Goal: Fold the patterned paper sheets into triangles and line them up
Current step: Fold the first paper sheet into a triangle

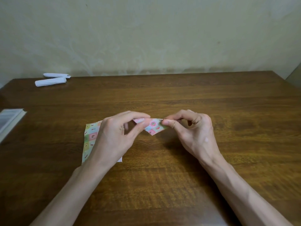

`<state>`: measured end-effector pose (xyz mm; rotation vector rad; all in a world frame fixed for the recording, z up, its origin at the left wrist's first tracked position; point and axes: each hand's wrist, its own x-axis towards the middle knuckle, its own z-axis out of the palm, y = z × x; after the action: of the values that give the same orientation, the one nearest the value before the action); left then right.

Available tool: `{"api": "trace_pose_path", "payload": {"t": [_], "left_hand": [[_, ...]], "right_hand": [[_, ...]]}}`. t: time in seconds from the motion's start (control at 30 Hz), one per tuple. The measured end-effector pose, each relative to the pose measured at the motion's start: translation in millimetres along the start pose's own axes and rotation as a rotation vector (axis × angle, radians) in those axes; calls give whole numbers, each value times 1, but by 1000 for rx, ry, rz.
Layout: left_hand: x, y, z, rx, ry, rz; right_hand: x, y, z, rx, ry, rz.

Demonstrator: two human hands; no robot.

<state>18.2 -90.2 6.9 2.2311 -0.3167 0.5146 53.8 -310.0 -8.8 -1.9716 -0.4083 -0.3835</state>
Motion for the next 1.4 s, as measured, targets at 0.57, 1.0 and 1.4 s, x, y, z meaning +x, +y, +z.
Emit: {"api": "trace_pose_path", "payload": {"t": [0.57,1.0,1.4], "left_hand": [[0,7,10,-428,-146,-413],[2,-3,10,-317,38,-399],[2,-9,8,-36,143,-146]], "right_hand": [[-2,-18,6,444,-54,351],[2,-20,7,409,-228,361],[41,3,0,284,-102,514]]}}
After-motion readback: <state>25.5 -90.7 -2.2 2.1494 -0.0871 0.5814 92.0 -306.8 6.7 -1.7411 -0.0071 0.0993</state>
